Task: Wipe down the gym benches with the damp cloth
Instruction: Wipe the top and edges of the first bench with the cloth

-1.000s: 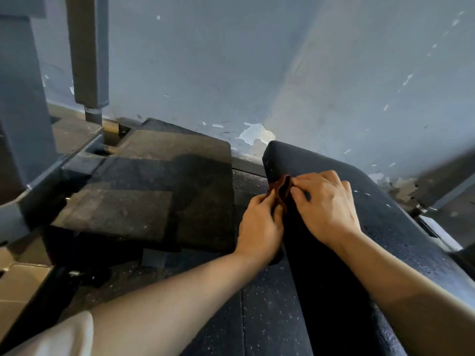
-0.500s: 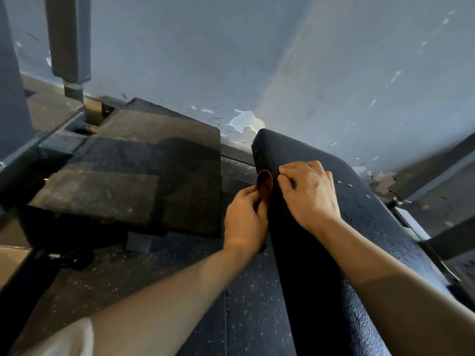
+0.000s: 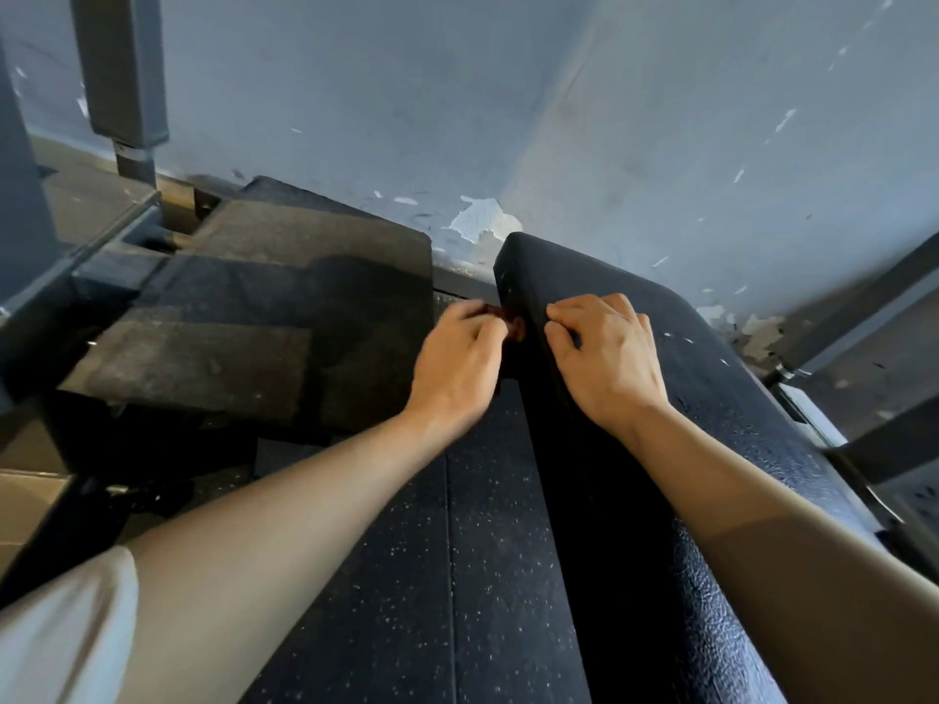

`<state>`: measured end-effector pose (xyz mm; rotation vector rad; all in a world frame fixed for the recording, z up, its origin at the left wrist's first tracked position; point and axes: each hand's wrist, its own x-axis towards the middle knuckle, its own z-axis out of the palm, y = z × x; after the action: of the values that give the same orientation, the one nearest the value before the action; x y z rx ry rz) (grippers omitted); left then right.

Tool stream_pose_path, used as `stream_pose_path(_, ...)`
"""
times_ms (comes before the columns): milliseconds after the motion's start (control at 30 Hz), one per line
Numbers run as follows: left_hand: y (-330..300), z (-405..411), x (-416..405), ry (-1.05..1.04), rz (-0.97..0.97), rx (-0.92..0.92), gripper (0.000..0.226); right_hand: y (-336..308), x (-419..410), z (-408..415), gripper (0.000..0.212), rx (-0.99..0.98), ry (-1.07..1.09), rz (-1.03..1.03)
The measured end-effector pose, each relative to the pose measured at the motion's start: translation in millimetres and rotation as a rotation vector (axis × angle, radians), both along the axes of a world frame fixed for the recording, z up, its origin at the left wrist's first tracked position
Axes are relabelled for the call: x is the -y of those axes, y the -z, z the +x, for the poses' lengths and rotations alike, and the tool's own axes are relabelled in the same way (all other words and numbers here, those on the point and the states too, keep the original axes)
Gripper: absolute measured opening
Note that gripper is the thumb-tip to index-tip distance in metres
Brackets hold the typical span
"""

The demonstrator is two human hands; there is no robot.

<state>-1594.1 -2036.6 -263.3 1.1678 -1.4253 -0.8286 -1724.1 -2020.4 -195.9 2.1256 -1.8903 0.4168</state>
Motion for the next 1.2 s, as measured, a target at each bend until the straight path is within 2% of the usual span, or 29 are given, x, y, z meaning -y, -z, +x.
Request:
stream_pose_path(133, 21, -10, -13, 0.008, -0.023, 0.065, 0.004, 1, 0, -1, 0.028, 0.009, -0.011, -0.013)
stream_pose_path(167, 20, -10, -8, -0.019, -0.048, 0.073, 0.009, 1, 1, -1, 0.028, 0.011, -0.014, -0.014)
stream_pose_path(267, 3, -11, 17, -0.116, -0.061, -0.006, 0.045, 3, 2, -3, 0.028, 0.015, -0.023, -0.018)
stream_pose_path(300, -3, -12, 22, -0.119, -0.066, -0.027, 0.048, 3, 3, -3, 0.028, 0.016, -0.025, -0.018)
stream_pose_path(467, 12, -21, 4, 0.023, -0.11, -0.199, 0.044, 1, 2, -1, 0.028, 0.008, -0.025, -0.012)
stream_pose_path(600, 15, -22, 33, -0.092, -0.094, -0.096, 0.037, 3, 2, -1, 0.027, -0.002, -0.023, -0.022)
stream_pose_path(667, 9, -21, 68, -0.094, -0.004, -0.005, 0.031, 3, 2, -2, 0.027, 0.006, -0.025, -0.023)
stream_pose_path(733, 5, -18, 88, -0.067, 0.078, -0.029, 0.033, 3, 3, -3, 0.027, 0.018, -0.028, -0.022)
stream_pose_path(900, 19, -19, 60, -0.018, -0.093, -0.076, 0.038, 4, 3, -2, 0.027, 0.02, -0.031, -0.024)
stream_pose_path(1000, 15, -22, 85, -0.035, 0.02, -0.078, 0.041, 6, 4, -3, 0.027, 0.012, -0.035, -0.029)
stream_pose_path(1100, -3, -25, 119, 0.026, 0.169, -0.193, 0.046, 5, 3, -4, 0.027, 0.02, -0.039, -0.031)
stream_pose_path(1200, 2, -19, 117, 0.077, 0.125, -0.244, 0.045, 5, 4, -3, 0.028, 0.023, -0.036, -0.02)
